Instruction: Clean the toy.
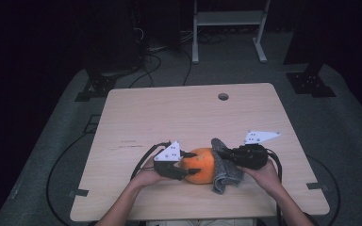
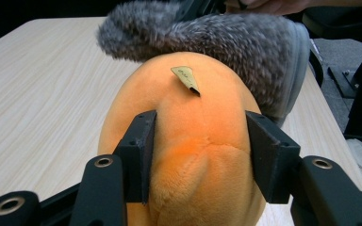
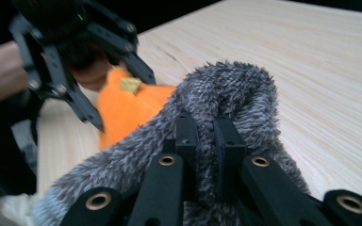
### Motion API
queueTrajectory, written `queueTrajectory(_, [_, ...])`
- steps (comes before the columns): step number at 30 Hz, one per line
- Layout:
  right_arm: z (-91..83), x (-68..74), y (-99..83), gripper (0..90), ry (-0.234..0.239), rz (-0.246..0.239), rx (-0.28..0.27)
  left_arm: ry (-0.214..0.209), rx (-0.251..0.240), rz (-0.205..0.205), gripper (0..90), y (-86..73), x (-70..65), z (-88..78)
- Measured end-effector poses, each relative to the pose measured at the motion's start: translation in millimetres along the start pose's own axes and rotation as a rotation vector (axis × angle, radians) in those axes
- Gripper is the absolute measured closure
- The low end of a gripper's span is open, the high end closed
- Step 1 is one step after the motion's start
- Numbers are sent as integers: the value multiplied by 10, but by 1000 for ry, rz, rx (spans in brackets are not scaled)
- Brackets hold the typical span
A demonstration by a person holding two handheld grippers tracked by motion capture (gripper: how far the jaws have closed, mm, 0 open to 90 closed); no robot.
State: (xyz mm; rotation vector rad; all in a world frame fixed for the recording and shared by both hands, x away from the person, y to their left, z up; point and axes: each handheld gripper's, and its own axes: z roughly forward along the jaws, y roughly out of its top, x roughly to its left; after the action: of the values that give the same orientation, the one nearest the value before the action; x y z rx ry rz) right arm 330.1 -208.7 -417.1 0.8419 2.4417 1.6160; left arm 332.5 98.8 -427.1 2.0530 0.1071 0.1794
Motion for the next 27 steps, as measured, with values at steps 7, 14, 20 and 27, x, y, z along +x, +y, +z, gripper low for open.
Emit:
queueTrajectory(7, [-23,-231,-276,823,-48,100,89,-10,-14,-58,448,-73,78,-64])
queueTrajectory(14, [-43,-83,-82,823,8,61,-21,-11,-17,-66,445,-79,94,-55])
queueTrajectory(20, [47,-167,-206,823,-18,97,41,-7,-31,-116,435,-134,164,-97])
queueTrajectory(27, [-102,-74,-127,821,-21,70,-3,1,-49,-145,420,-106,157,-55])
